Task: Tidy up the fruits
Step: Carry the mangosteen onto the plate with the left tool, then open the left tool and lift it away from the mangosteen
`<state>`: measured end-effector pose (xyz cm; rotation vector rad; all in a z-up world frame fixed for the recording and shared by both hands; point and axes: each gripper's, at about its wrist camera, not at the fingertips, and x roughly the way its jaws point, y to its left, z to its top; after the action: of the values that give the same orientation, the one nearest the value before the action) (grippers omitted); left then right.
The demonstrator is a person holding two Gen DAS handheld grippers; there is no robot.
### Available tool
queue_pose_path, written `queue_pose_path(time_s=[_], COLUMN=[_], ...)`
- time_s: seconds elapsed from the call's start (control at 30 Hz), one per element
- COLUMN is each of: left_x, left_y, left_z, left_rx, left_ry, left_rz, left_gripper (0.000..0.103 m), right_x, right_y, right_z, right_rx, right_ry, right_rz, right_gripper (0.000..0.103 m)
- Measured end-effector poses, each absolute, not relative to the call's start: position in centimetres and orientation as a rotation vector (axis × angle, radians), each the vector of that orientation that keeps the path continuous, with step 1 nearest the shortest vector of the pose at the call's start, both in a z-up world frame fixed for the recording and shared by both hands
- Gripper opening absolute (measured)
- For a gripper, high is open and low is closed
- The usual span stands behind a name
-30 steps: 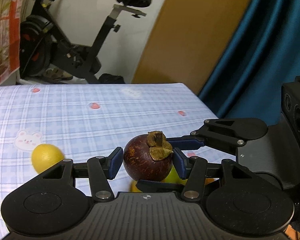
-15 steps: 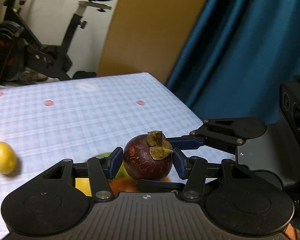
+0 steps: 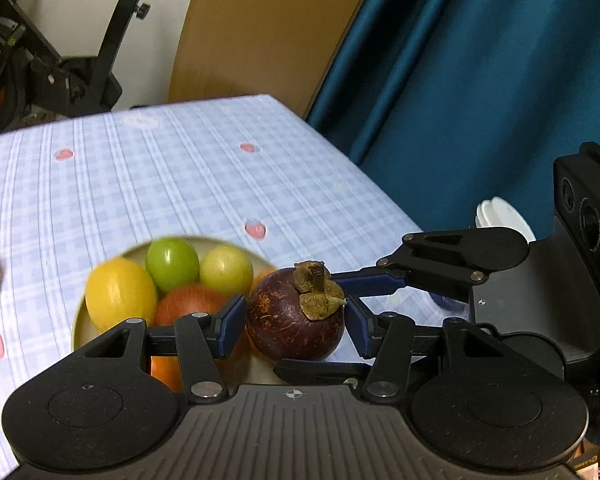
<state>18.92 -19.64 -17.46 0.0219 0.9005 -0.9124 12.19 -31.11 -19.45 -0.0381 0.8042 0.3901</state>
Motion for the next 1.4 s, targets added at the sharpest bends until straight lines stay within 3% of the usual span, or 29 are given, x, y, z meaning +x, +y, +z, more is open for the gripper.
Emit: queue_pose_path(time_s=[0.53,1.4], left_x=[18.0,18.4], left_y=[-18.6,-18.5], left_z=[-20.8,-20.5], left_rx=[-0.019,-0.015], left_ry=[1.037,1.013], left_rz=[-0.874,-0.871], left_gripper=[0.056,0.058], right_x=[11.4,12.2], right_y=[-29.5,-28.1], right_z=[-22.6,-23.3], right_rx=[-0.003,-0.054], right_ry=[0.924,0.943], right_rz=[0.423,0.403], right_gripper=[0.063,0.064])
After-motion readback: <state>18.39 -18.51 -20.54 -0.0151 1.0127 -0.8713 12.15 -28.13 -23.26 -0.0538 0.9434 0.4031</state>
